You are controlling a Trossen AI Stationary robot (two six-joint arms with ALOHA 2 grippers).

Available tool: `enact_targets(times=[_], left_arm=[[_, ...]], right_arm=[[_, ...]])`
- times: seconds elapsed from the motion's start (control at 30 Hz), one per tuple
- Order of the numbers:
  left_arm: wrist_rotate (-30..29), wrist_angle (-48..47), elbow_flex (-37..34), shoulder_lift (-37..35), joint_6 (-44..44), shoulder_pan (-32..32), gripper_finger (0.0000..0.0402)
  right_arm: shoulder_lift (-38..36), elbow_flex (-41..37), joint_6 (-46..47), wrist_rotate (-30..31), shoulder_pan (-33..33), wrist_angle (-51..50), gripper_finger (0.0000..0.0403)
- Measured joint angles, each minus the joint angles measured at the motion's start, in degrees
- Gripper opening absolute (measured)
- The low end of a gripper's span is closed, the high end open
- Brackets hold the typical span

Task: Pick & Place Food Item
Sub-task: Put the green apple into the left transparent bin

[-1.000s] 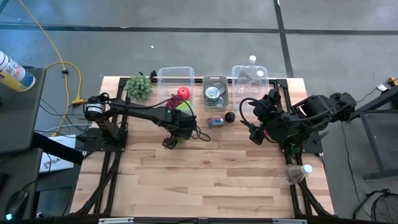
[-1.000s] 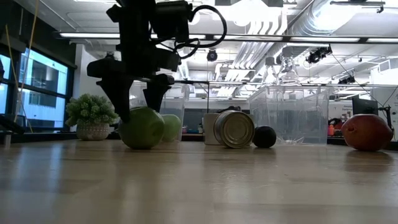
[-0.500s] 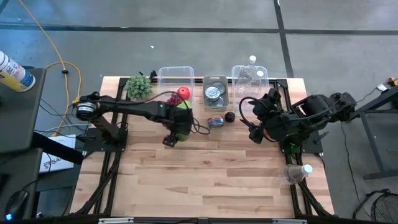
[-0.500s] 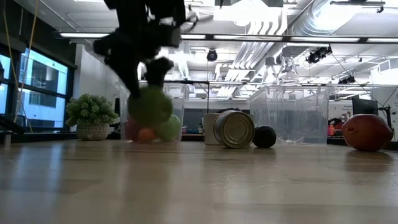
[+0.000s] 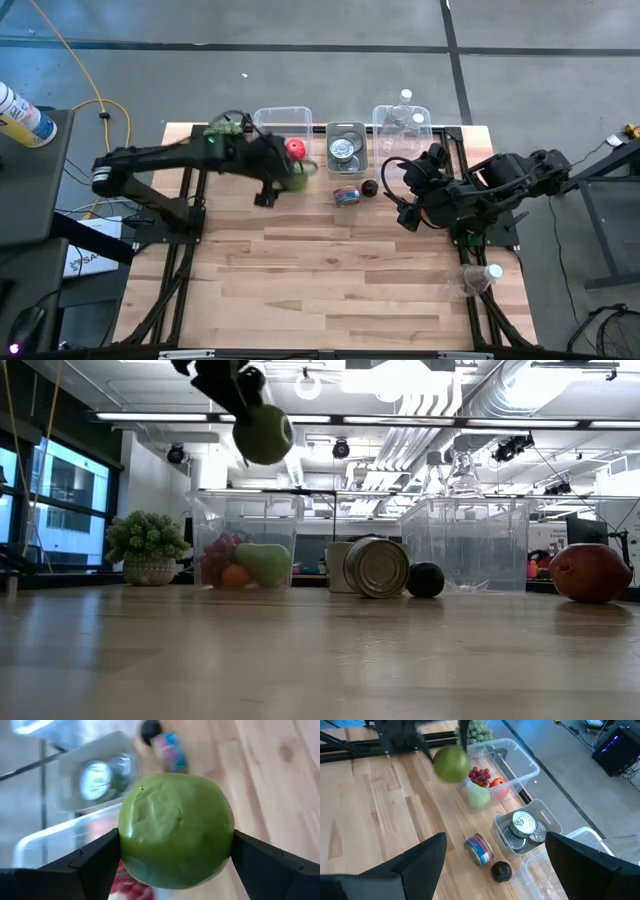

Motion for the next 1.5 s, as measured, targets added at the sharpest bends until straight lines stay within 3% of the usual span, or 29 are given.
enact_targets(times=[0.17, 0.37, 0.53, 0.73, 1.5], left_arm=[[0.0, -0.4, 0.0, -3.0, -1.6, 9.8, 0.0329], [0.4, -0.3, 0.0, -1.3, -7.7, 19.5, 0.0341], [6.4, 0.2, 0.0, -0.8, -5.9, 23.8, 0.0353], [7.3, 3.5, 0.0, -0.8, -10.7, 25.6, 0.0355], [6.9, 3.1, 0.0, -0.6, -9.1, 26.0, 0.0356]], right_arm=[[0.1, 0.0, 0.0, 0.0, 0.0, 0.0, 0.0329], [0.1, 0.0, 0.0, -0.1, 0.0, 0.0, 0.0329], [0.1, 0.0, 0.0, -0.1, 0.0, 0.0, 0.0329], [0.1, 0.0, 0.0, -0.1, 0.0, 0.0, 0.0329], [0.1, 0.0, -0.2, 0.2, 0.0, -0.6, 0.0329]])
